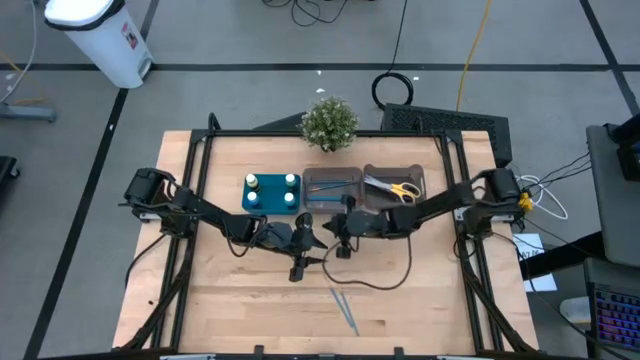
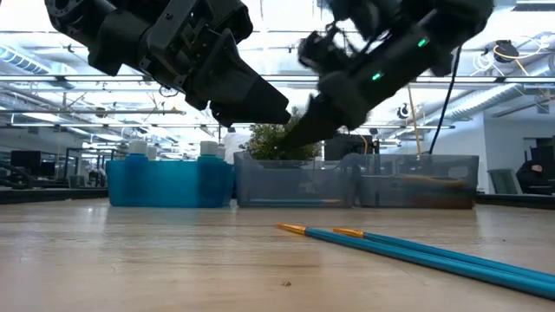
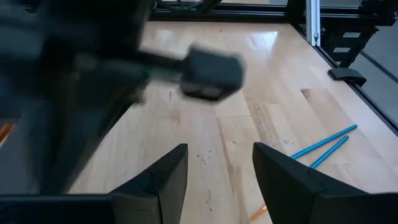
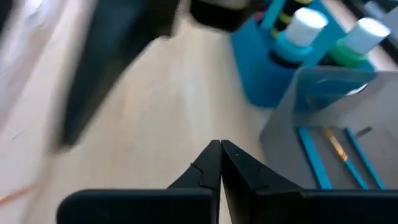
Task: Pick & Place Paint Supplies
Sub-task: Put the paint brush into the left black bin
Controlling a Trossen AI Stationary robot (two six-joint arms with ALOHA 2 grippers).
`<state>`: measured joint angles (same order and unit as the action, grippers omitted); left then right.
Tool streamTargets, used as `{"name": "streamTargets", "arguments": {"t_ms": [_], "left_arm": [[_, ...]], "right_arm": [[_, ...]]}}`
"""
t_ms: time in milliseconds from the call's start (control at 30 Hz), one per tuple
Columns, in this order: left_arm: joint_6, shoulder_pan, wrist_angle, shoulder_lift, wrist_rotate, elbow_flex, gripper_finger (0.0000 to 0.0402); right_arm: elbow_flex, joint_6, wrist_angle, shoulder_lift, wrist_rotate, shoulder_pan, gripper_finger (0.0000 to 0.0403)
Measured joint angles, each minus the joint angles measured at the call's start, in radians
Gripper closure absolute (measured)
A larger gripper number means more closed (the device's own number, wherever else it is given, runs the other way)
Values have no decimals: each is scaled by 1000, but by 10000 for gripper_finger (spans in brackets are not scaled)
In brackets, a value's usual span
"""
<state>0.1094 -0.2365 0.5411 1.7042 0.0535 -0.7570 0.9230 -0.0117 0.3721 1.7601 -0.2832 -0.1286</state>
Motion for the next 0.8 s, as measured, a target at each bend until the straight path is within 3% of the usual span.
{"name": "streamTargets", "arguments": {"t_ms": [200, 333, 433, 533, 667, 800], "left_arm": [[6, -1, 0, 0, 0, 0, 215], [24, -5, 0, 0, -1, 0, 215], [6, -22, -4, 0, -30, 0, 215], [-75, -59, -15, 9, -90, 0, 215], [-207, -105, 18, 60, -80, 0, 215], [-239, -108, 103, 149, -67, 0, 215]], "right_arm": [[0, 65, -234, -128, 5, -117, 402], [0, 78, -333, -194, 91, -204, 400], [0, 78, -342, -228, 160, -262, 402], [0, 71, -338, -252, 161, -313, 402], [0, 36, -332, -263, 156, -346, 401], [0, 33, -325, -263, 154, -347, 402]]}}
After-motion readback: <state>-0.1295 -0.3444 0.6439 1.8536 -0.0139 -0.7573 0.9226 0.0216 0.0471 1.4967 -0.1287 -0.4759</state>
